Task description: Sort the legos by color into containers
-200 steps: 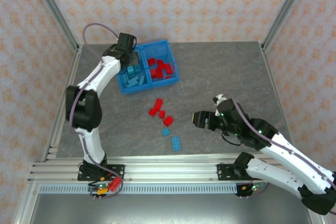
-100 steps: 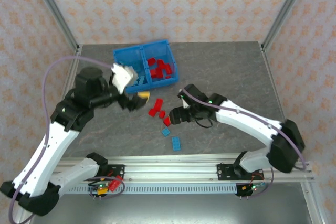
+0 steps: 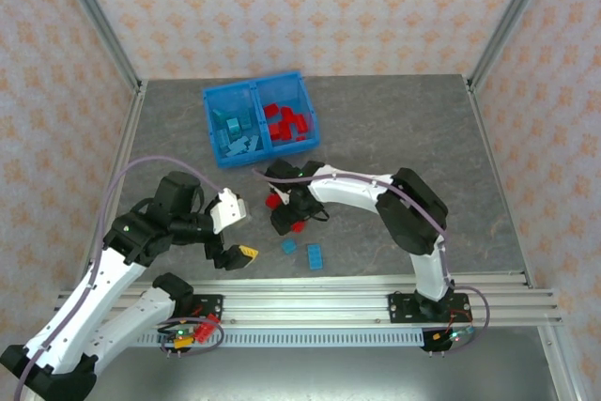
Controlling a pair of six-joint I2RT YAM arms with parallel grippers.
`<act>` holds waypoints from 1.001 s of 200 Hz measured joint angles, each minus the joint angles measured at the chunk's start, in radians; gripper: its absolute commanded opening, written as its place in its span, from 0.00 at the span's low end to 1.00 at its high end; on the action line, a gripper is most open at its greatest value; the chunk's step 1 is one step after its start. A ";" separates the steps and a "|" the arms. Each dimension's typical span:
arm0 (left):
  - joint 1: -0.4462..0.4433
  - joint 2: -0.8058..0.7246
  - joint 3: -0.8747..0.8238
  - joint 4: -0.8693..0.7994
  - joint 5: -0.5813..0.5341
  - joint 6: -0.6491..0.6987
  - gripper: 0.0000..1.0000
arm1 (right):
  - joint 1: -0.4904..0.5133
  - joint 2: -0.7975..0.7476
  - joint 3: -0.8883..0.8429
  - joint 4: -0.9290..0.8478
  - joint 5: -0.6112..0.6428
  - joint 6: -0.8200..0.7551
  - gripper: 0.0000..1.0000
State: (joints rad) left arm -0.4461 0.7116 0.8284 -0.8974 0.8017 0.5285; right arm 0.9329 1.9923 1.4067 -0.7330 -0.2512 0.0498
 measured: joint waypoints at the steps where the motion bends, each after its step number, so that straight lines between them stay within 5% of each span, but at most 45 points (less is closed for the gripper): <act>1: 0.000 0.000 -0.001 0.000 -0.001 -0.001 1.00 | 0.000 0.001 0.000 -0.001 0.002 -0.001 0.78; 48: 0.000 -0.010 -0.033 0.006 -0.006 -0.024 1.00 | 0.000 0.005 -0.015 -0.011 0.046 -0.010 0.61; 105: 0.000 0.005 -0.033 0.053 -0.007 -0.034 1.00 | 0.000 -0.060 -0.093 -0.003 0.063 0.012 0.83; 173: 0.000 0.034 -0.047 0.084 -0.016 -0.035 1.00 | -0.001 -0.130 -0.203 0.036 0.061 0.063 0.42; 200: 0.000 0.032 -0.047 0.097 -0.008 -0.032 1.00 | -0.002 -0.161 -0.216 0.069 0.034 0.086 0.38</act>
State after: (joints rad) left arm -0.4461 0.7441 0.7811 -0.8005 0.7933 0.4965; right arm 0.9306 1.8313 1.1912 -0.6640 -0.2176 0.1360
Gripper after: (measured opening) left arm 0.996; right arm 0.423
